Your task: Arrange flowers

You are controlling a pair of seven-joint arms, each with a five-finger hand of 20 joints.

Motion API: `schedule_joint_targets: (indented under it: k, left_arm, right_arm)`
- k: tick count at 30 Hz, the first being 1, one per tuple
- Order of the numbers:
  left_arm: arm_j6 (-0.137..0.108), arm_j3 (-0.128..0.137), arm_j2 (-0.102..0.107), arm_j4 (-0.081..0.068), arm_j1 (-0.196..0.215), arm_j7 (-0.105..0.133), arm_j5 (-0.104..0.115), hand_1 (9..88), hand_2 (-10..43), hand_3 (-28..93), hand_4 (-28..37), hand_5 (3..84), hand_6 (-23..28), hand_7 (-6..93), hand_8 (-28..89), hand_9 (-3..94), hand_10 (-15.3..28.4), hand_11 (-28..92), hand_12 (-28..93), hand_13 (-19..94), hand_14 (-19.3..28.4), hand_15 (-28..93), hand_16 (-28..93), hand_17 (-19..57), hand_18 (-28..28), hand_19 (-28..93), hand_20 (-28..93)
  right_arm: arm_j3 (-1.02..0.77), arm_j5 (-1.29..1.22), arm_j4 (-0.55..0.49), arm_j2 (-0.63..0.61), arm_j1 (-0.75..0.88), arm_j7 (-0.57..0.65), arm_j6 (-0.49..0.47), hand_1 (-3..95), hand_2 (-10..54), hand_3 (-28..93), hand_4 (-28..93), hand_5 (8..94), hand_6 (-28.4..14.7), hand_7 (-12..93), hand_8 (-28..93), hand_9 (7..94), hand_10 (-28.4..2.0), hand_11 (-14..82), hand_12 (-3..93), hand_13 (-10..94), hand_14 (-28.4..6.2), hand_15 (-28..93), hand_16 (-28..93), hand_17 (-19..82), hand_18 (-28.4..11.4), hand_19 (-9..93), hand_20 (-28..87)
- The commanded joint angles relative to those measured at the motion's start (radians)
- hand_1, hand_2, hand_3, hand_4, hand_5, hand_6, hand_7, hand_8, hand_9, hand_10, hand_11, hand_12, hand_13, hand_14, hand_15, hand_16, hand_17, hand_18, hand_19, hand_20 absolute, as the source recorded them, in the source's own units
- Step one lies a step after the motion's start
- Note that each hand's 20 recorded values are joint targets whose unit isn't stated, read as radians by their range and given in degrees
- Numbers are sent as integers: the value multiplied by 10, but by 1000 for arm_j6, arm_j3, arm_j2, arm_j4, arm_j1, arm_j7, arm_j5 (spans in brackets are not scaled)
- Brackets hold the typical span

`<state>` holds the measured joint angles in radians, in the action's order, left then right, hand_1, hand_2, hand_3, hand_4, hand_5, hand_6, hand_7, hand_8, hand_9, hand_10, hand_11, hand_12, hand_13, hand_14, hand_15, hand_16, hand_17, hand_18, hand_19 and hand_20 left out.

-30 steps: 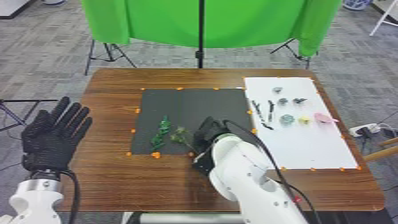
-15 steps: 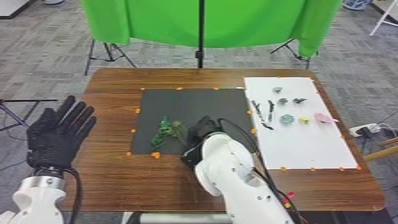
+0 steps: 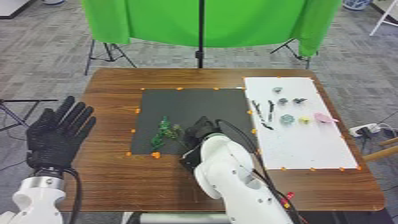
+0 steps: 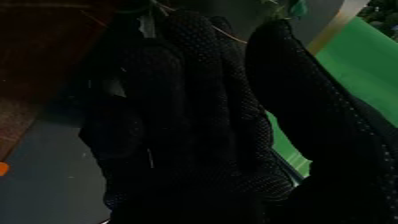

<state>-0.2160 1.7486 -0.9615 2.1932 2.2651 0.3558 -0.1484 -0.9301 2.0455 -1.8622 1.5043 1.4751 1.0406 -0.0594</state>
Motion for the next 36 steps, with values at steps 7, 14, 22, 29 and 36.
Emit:
schedule_joint_targets:
  k: [7,14,22,29,36]
  left_arm:
    - [17,17,-35,5,44,39,17,283,77,794,-283,440,74,81,-84,386,133,144,96,318,124,155,-12,-43,126,281,122]
    - [28,22,-51,7,50,51,17,284,78,792,-283,440,74,81,-83,386,133,144,96,318,123,155,-13,-43,127,283,123]
    - [27,25,-55,7,55,50,19,283,79,792,-283,441,74,82,-84,387,133,145,96,318,123,157,-12,-43,126,283,123]
    - [30,20,-54,4,46,39,16,283,78,792,-283,441,74,82,-84,387,135,147,97,319,123,159,-12,-43,126,282,122]
    - [29,13,-52,2,38,35,15,283,76,793,-283,441,75,83,-84,388,134,149,98,318,123,162,-13,-43,126,282,122]
  right_arm:
    - [-57,-77,-115,-96,-23,-35,-98,430,-95,788,-178,685,-103,98,-91,785,-189,346,274,735,-152,677,289,469,-254,932,478]
    - [-247,137,-141,-251,-37,-119,-45,413,-95,775,-177,677,-100,83,-87,777,-199,337,246,718,-161,669,290,454,-258,932,476]
    - [-299,294,33,-389,-81,-168,-91,397,-95,722,-275,697,-81,161,-87,709,-209,190,184,679,-150,609,250,436,-244,932,477]
    - [-251,368,124,-409,-90,-218,-152,376,-95,656,-282,714,-72,182,-99,730,-195,213,194,687,-145,629,254,441,-242,932,497]
    - [-206,456,174,-403,-107,-262,-168,337,-95,611,-283,702,-78,130,-98,735,-193,225,202,687,-148,646,267,442,-242,932,509]
